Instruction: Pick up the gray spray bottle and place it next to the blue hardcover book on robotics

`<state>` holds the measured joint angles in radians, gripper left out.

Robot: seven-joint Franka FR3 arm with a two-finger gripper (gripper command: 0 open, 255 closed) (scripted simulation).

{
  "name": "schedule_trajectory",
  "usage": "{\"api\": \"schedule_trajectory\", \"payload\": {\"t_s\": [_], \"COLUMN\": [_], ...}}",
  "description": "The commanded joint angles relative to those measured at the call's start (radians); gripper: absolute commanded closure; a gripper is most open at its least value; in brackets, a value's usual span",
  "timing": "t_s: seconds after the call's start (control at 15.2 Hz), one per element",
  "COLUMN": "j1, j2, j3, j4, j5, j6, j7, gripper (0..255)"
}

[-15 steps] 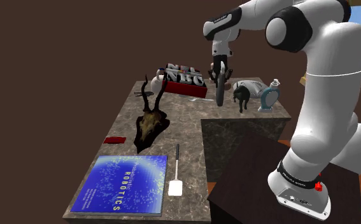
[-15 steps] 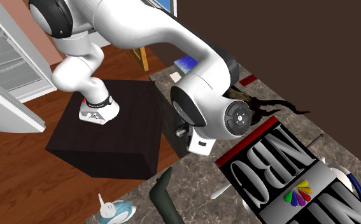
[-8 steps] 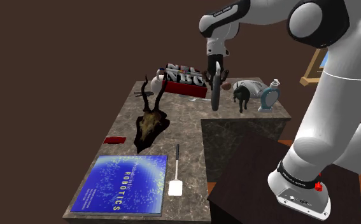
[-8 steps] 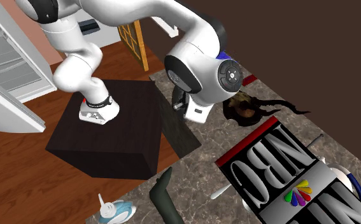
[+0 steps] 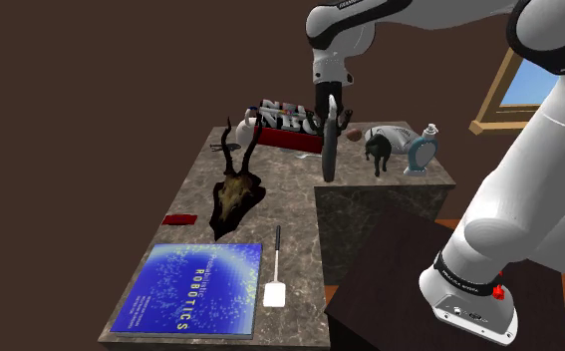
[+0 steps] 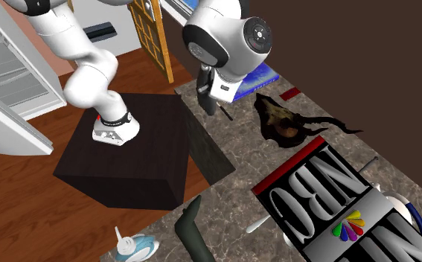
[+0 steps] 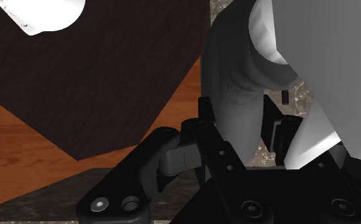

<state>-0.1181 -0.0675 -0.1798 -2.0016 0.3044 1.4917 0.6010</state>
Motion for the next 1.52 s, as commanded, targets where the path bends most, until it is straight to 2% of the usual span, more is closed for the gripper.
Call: {"api": "schedule_trajectory", "payload": {"t_s": [0.0, 0.59, 1.12, 1.45], "j1": [0.021, 0.111, 0.195, 0.196], "j2": [-0.035, -0.16, -0.203, -0.202], "j3": [0.024, 0.14, 0.256, 0.261], "j4": [-0.02, -0.062, -0.022, -0.085], "j5": [0.016, 0.103, 0.192, 0.193], "j6": [0.0, -0.006, -0.001, 0.058], "j7": [0.048, 0.259, 0.462, 0.436], "gripper": [255, 255, 255, 255]}}
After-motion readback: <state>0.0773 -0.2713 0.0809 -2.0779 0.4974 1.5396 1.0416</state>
